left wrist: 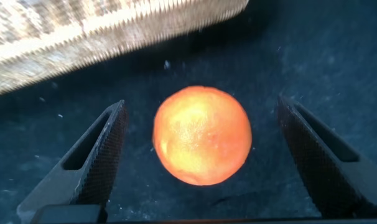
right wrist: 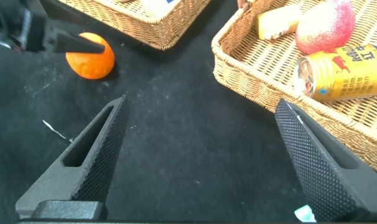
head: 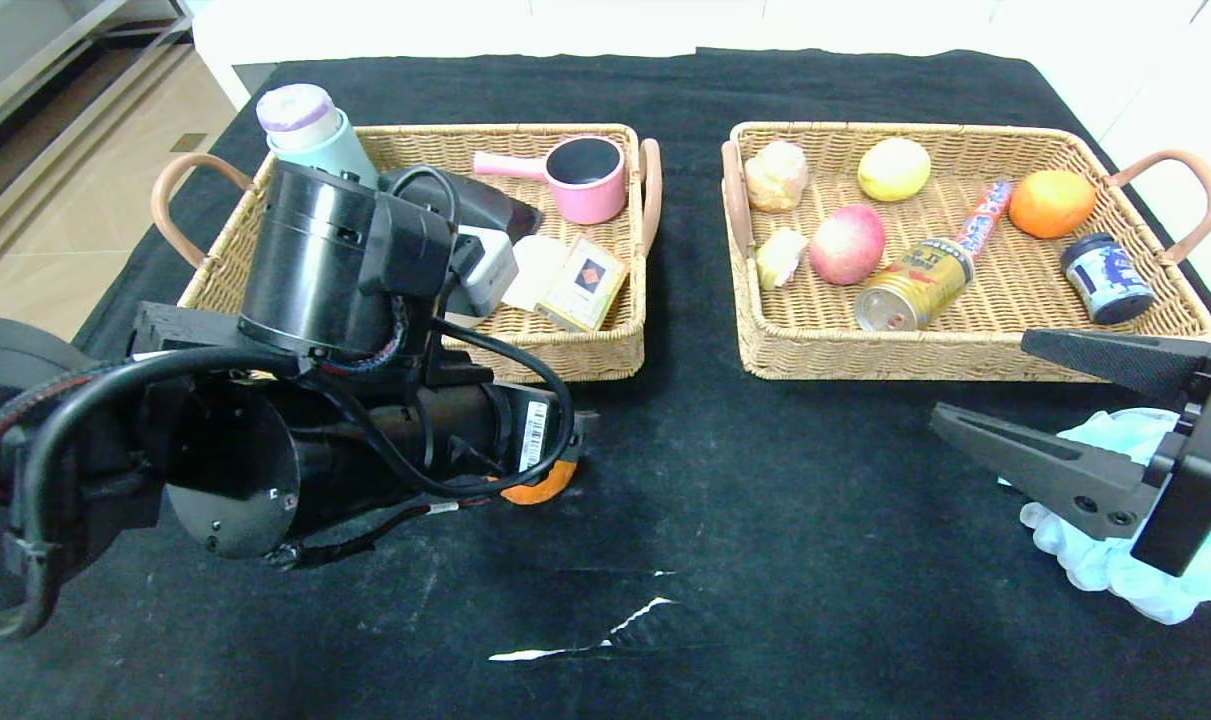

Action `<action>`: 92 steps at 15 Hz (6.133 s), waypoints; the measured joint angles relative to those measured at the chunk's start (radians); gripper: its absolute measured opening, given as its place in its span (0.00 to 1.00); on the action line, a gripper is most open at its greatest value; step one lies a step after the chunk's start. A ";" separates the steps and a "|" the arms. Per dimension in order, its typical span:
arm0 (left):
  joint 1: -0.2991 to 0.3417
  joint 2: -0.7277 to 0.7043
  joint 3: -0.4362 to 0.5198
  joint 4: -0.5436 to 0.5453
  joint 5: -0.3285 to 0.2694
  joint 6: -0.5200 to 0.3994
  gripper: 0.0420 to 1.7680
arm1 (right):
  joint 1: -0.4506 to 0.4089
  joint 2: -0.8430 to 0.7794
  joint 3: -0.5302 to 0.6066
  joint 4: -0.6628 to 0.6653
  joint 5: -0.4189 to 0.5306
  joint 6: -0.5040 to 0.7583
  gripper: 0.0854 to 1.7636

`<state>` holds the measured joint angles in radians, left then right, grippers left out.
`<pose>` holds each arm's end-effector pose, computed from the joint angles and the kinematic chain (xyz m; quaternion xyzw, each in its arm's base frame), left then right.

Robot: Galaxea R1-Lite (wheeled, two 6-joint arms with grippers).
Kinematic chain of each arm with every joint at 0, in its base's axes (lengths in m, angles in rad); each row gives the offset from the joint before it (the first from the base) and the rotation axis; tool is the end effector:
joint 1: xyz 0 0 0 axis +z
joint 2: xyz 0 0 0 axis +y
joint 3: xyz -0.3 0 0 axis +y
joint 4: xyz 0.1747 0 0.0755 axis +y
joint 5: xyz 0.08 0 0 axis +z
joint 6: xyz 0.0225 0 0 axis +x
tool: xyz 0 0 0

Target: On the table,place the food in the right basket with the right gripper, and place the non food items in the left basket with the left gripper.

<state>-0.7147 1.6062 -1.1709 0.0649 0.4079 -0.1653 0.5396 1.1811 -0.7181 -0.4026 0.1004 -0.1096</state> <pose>0.2243 -0.1828 0.2463 0.0522 0.2210 -0.1302 0.9651 0.1518 0.0935 0.2609 -0.0585 0.0122 0.3156 0.9470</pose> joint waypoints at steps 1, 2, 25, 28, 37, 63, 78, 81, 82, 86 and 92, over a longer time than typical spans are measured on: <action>-0.001 0.006 0.004 0.000 0.000 -0.004 0.96 | 0.000 0.000 0.000 0.000 0.000 0.000 0.97; -0.001 0.014 0.009 -0.004 0.000 -0.012 0.96 | 0.000 0.000 0.000 0.000 0.000 0.000 0.97; 0.028 0.093 0.071 -0.054 0.005 -0.019 0.66 | 0.017 0.010 0.008 0.000 -0.002 0.000 0.97; 0.028 0.100 0.068 -0.053 0.006 -0.029 0.66 | 0.017 0.011 0.008 -0.001 -0.002 0.000 0.97; -0.020 0.079 0.034 -0.043 0.013 -0.030 0.66 | 0.018 -0.014 0.002 0.000 0.000 0.003 0.97; -0.304 0.497 -0.552 -0.050 -0.047 0.008 0.65 | -0.110 -0.157 -0.103 0.116 -0.026 0.010 0.97; -0.310 0.538 -0.544 -0.045 -0.039 0.015 0.65 | -0.108 -0.136 -0.088 0.111 -0.025 0.007 0.97; -0.310 0.539 -0.541 -0.041 -0.037 0.020 0.65 | -0.105 -0.130 -0.087 0.112 -0.025 0.006 0.97; -0.310 0.540 -0.540 -0.040 -0.037 0.021 0.70 | -0.105 -0.129 -0.087 0.113 -0.024 0.007 0.97; -0.310 0.543 -0.542 -0.047 -0.032 0.020 0.81 | -0.103 -0.126 -0.084 0.111 -0.025 0.005 0.97; -0.310 0.530 -0.540 -0.049 -0.016 0.020 0.89 | -0.099 -0.123 -0.091 0.107 -0.032 0.006 0.97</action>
<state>-1.0247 2.1364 -1.7106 0.0164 0.3923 -0.1457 0.4406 1.0579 -0.8087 -0.2953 0.0687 -0.1034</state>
